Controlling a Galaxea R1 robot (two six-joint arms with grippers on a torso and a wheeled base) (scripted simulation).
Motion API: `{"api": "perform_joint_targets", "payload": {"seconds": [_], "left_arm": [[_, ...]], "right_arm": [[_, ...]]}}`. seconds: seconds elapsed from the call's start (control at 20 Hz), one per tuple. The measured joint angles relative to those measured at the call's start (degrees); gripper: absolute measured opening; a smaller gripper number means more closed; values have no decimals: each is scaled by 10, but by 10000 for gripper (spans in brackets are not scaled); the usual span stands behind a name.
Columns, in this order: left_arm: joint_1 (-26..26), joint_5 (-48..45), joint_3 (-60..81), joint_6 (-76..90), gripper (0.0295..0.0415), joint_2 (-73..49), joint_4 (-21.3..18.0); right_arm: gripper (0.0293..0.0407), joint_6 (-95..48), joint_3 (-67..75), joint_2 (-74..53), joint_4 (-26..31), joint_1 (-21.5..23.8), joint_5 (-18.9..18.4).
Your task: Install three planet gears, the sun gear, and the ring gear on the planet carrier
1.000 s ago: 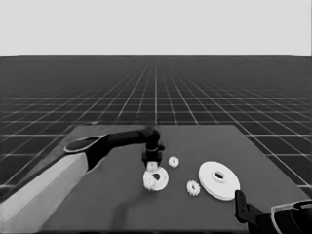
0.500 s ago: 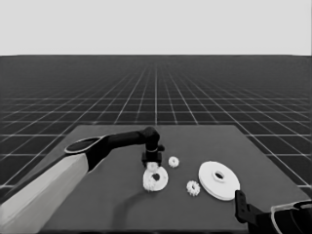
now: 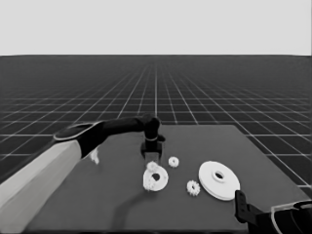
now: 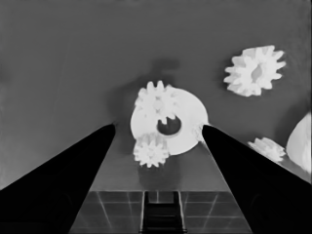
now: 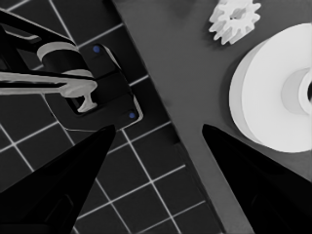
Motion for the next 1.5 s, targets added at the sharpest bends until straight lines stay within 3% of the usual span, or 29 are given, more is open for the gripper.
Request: {"api": "perform_joint_targets", "payload": {"seconds": [0.2,0.25,0.3,0.35,0.45,0.7,0.75,0.8,0.9,1.0,1.2,1.3,1.5], "left_arm": [[-3,1,0,0,385,0,-3],[-47,-191,265,275,408,-152,36],[-105,-309,502,522,414,-375,59],[-140,-378,641,669,400,-540,73],[-170,-443,774,808,388,-686,86],[-185,-474,839,876,385,-753,92],[-186,-475,841,878,385,-755,92],[-186,-476,842,879,385,-756,92],[-186,-476,843,880,385,-758,93],[-186,-477,843,881,385,-758,93],[-186,-477,843,881,385,-758,93],[-186,-477,843,881,385,-758,93],[-186,-477,843,881,385,-758,93]], "right_arm": [[385,0,0,0,0,0,0],[385,0,0,0,0,0,0],[385,0,0,0,0,0,0],[385,0,0,0,0,0,0],[385,0,0,0,0,0,0],[385,0,0,0,0,0,0],[400,277,-134,195,172,184,-228],[394,435,-346,409,248,234,-238],[387,441,-647,564,290,228,-196],[385,414,-795,629,311,225,-182],[385,388,-887,669,322,223,-177],[385,357,-950,693,272,157,-134],[385,331,-1004,715,256,127,-109]]}}
